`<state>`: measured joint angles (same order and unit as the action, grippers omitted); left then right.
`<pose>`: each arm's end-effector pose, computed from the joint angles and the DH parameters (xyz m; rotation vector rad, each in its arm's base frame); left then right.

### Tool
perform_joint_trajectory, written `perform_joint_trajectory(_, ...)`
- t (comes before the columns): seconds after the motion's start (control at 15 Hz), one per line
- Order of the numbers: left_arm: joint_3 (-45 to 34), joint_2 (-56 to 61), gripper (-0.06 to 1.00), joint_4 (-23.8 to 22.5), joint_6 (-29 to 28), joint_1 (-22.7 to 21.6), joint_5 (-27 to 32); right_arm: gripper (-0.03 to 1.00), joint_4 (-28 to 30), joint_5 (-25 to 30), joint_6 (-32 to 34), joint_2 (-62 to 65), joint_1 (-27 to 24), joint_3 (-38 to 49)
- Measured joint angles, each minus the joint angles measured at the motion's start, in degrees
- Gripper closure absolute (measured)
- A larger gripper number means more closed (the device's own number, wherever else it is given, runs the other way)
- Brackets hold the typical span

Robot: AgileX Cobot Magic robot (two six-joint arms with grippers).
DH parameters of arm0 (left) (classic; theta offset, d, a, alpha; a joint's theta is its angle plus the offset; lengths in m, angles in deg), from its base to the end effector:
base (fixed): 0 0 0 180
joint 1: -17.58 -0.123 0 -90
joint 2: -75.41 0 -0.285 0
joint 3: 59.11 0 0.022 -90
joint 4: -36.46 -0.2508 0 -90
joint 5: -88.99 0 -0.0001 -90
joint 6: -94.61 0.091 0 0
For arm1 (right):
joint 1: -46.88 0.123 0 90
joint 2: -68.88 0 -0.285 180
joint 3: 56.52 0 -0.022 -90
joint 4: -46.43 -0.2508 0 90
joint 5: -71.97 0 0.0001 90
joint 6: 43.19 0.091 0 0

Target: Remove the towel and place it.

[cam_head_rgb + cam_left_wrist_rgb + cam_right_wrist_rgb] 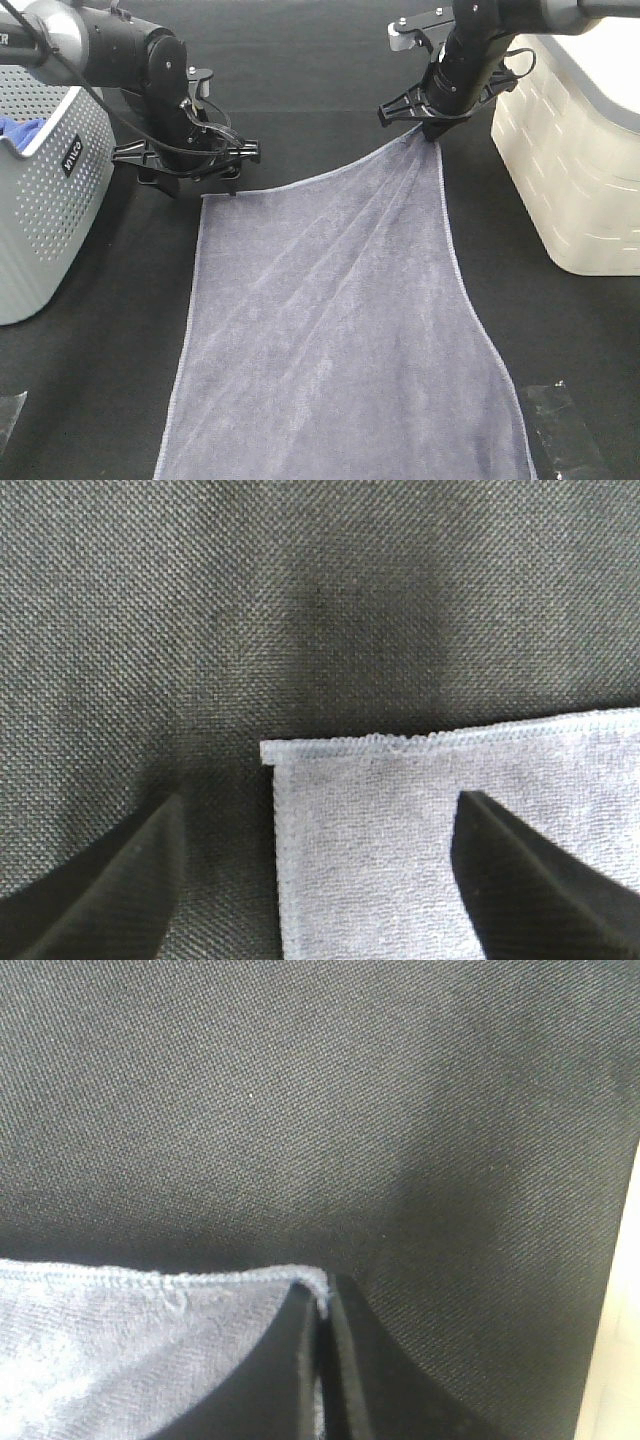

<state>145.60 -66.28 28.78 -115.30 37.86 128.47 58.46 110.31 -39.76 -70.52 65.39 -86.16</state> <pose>0.4657 -0.1638 0.1225 -0.1120 2.7212 -0.1087 0.4857 0.1502 0.1682 -0.4979 2.5145 -0.0843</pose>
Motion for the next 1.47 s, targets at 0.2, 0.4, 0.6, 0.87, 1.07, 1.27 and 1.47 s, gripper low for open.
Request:
perform_joint_trajectory(0.2,0.0,-0.2,0.24,-0.9,-1.3,0.0,0.0,0.97,0.0,0.1,0.0,0.0,0.0,0.0)
perform_joint_trajectory(0.4,0.0,-2.1,0.25,-1.0,-1.6,0.0,0.0,0.97,0.0,0.1,0.1,0.0,0.0,0.0)
perform_joint_trajectory(0.6,0.0,-2.9,0.35,-1.1,-1.7,-0.1,-0.5,0.97,0.0,0.1,0.1,0.0,0.0,0.0)
perform_joint_trajectory(0.87,0.0,-3.3,0.5,-1.1,-1.7,-0.1,-2.3,0.97,0.0,0.1,0.1,0.0,0.0,0.0)
perform_joint_trajectory(1.07,0.0,-3.3,0.67,-1.5,-1.7,-0.1,-2.4,0.97,0.0,0.1,0.1,0.0,0.0,0.0)
perform_joint_trajectory(1.27,0.0,-3.3,0.92,-1.1,-0.3,-0.1,-3.0,0.97,0.0,0.1,0.1,0.0,0.0,0.0)
perform_joint_trajectory(1.47,0.0,-3.2,0.94,-1.0,-0.1,-0.1,-3.1,0.97,0.2,0.1,0.1,0.0,0.0,0.0)
